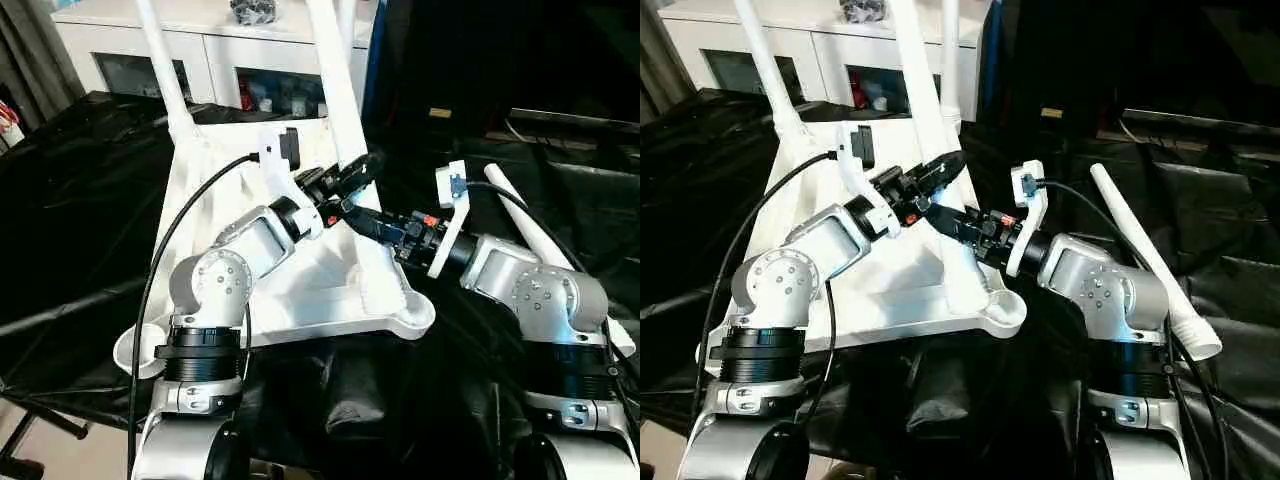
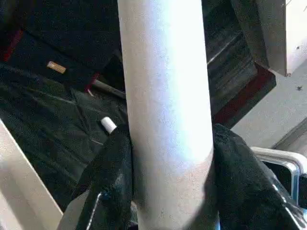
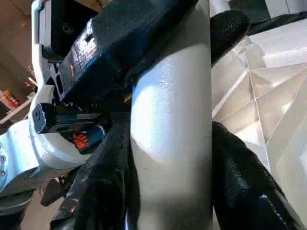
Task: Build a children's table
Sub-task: Pick table leg
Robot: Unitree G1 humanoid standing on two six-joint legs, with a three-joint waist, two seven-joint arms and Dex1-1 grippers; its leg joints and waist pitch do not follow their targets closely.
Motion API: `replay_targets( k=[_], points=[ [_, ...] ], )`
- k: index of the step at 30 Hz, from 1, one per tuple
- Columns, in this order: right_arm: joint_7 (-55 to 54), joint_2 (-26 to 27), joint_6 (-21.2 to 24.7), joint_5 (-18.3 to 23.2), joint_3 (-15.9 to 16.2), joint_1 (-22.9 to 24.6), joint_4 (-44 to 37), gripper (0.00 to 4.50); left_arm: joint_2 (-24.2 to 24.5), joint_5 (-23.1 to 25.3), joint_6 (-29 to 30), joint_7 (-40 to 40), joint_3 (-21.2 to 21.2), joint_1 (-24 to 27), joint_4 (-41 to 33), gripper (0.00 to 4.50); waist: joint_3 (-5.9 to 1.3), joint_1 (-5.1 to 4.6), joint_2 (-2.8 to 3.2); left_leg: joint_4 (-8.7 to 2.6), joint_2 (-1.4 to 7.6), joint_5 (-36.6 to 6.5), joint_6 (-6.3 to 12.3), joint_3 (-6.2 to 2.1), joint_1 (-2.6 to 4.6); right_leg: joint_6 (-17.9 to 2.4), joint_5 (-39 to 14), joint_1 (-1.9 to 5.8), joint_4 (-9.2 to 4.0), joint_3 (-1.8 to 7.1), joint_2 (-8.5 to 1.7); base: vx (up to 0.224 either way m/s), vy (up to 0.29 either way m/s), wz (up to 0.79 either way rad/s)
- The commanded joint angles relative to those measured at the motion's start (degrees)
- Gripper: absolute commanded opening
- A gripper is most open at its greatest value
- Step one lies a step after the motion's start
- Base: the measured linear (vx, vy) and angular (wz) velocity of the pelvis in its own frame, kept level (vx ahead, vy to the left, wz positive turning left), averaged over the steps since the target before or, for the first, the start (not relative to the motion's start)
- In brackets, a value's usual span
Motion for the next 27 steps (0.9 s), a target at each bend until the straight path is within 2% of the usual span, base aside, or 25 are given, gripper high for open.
replay_targets(
  k=[1,4,5,7,8,12,13,15,16,18,19,20,21,23,24,26,27],
  points=[
    [-0.27,0.21,-0.66,0.19,2.44,-0.06,-2.71,1.81,0.08,2.08,-0.67,3.06,-0.12,-1.28,-0.23,1.98,-4.53,0.05,-1.22,-3.76,3.25,-7.63,0.31,-1.93,1.26,-6.58,-15.16,2.7,-4.97,3.05,-5.44,0.0,0.0,0.0],
    [-1.57,0.51,-1.78,-0.51,3.21,0.13,-4.08,1.81,0.23,4.02,-1.93,4.79,-0.33,-1.5,-0.13,1.97,-4.56,0.02,-1.19,-3.77,3.26,-7.43,0.16,-1.97,1.26,-6.2,-15.18,2.72,-4.97,3.02,-5.42,0.0,0.0,0.0],
    [-2.33,0.87,-2.06,-0.86,3.64,0.15,-4.97,1.81,0.24,5.22,-2.86,5.94,-0.45,-1.64,-0.06,1.96,-4.55,0.05,-0.92,-3.8,3.26,-7.5,0.17,-2.02,1.27,-6.2,-15.18,2.69,-5.02,3.02,-5.42,0.0,0.0,0.0],
    [-2.64,1.08,-2.37,-1.09,3.84,0.1,-5.33,1.81,0.47,5.92,-3.3,6.03,-0.84,-1.76,0.03,1.96,-4.57,0.01,-1.01,-3.82,3.27,-7.52,0.08,-2.0,1.28,-6.04,-14.84,2.66,-5.09,3.05,-5.37,0.0,0.0,0.0],
    [-2.94,1.24,-2.59,-1.29,4.15,0.1,-5.8,1.81,0.68,6.45,-3.97,6.24,-1.22,-1.76,0.03,1.95,-4.64,0.01,-0.87,-3.83,3.29,-7.32,0.07,-2.01,1.33,-6.17,-14.18,2.7,-4.95,3.04,-5.35,0.0,0.0,0.0],
    [-3.44,1.72,-3.44,-1.2,4.24,-0.3,-6.04,1.81,1.81,5.83,-4.8,3.8,-1.82,-1.81,-0.34,1.95,-4.73,-0.03,-0.96,-3.76,3.25,-6.62,0.45,-1.93,1.26,-7.17,-11.64,2.79,-4.71,3.02,-5.33,0.0,0.0,0.0],
    [-3.03,1.46,-2.66,0.04,3.96,-0.57,-5.64,2.37,2.89,5.13,-4.8,1.47,-2.18,-1.68,-0.86,1.95,-4.73,0.01,-0.95,-3.73,3.15,-6.38,0.74,-1.9,1.24,-7.28,-11.59,2.82,-4.7,3.01,-5.37,0.0,0.0,0.0],
    [-2.63,1.16,-2.3,0.65,3.99,-0.62,-5.5,2.51,3.45,4.69,-4.8,0.13,-2.3,-1.57,-1.21,1.95,-4.75,-0.05,-0.89,-3.75,3.22,-6.09,0.78,-1.93,1.26,-7.3,-11.56,2.79,-4.61,2.98,-5.27,0.0,0.0,0.0],
    [-2.63,1.16,-2.3,0.65,3.99,-0.62,-5.5,2.57,3.45,4.69,-4.8,0.13,-2.3,-1.57,-1.21,1.95,-4.74,-0.04,-0.61,-3.73,3.24,-6.19,0.71,-1.92,1.34,-7.35,-11.31,2.7,-4.68,2.98,-5.22,0.0,0.0,0.0],
    [0.13,-0.96,-1.55,1.08,5.17,-0.41,-5.74,2.78,5.75,3.53,-4.97,-5.41,-3.05,-1.43,-1.7,1.91,-4.74,0.02,-0.66,-3.76,3.18,-6.47,0.69,-1.96,1.36,-7.35,-11.4,2.84,-4.74,2.93,-5.28,0.0,0.0,0.0],
    [0.31,-1.09,-1.51,1.1,5.25,-0.39,-5.77,2.86,5.89,3.48,-4.99,-5.72,-3.12,-1.42,-1.71,1.9,-4.73,0.01,-0.67,-3.81,3.15,-6.49,0.68,-1.99,1.32,-7.16,-11.56,2.95,-4.69,2.92,-5.26,0.0,0.0,0.0],
    [1.29,-1.8,-1.3,1.19,5.66,-0.27,-5.93,2.93,6.71,3.19,-5.1,-7.48,-3.49,-1.39,-1.77,1.9,-4.72,-0.05,-0.62,-3.8,3.2,-6.8,0.61,-1.98,1.36,-6.98,-11.86,2.86,-4.73,2.95,-5.29,0.0,0.0,0.0],
    [3.25,-3.52,-1.28,0.84,6.96,0.07,-6.27,3.01,8.53,2.05,-5.01,-12.09,-4.53,-1.04,-2.29,1.9,-4.72,0.06,-0.32,-3.78,3.27,-6.9,0.47,-1.99,1.49,-7.01,-12.03,2.72,-4.71,2.97,-5.32,0.0,0.0,0.0],
    [4.76,-4.98,-1.18,0.51,8.03,0.33,-6.49,3.18,10.17,0.95,-4.63,-16.0,-5.51,-0.75,-2.82,1.89,-4.74,0.08,-0.42,-3.87,3.34,-7.06,0.18,-2.03,1.48,-7.03,-11.93,2.83,-4.56,2.97,-5.28,0.0,0.0,0.0],
    [6.22,-6.17,-0.95,0.53,8.77,0.55,-6.74,3.2,11.11,-0.05,-4.59,-18.92,-5.83,-0.57,-3.17,1.89,-4.74,0.07,-0.27,-3.82,3.4,-7.24,0.02,-1.95,1.58,-7.5,-11.32,2.66,-4.44,3.02,-5.25,0.0,0.0,0.0],
    [7.1,-6.87,-0.76,0.64,9.17,0.68,-6.91,3.2,11.63,-0.62,-4.64,-20.65,-5.96,-0.49,-3.32,1.88,-4.65,0.1,-0.34,-3.86,3.36,-7.68,0.06,-1.93,1.58,-8.25,-11.46,2.71,-4.55,2.98,-5.28,0.0,0.0,0.0],
    [9.36,-8.84,-0.54,1.08,10.41,1.01,-7.36,3.2,13.03,-1.56,-4.53,-24.67,-6.54,-0.34,-3.56,1.88,-4.67,0.12,-0.24,-3.78,3.35,-7.96,-0.05,-1.92,1.6,-8.54,-11.55,2.7,-4.56,2.99,-5.36,0.0,0.0,0.0]
  ],
)
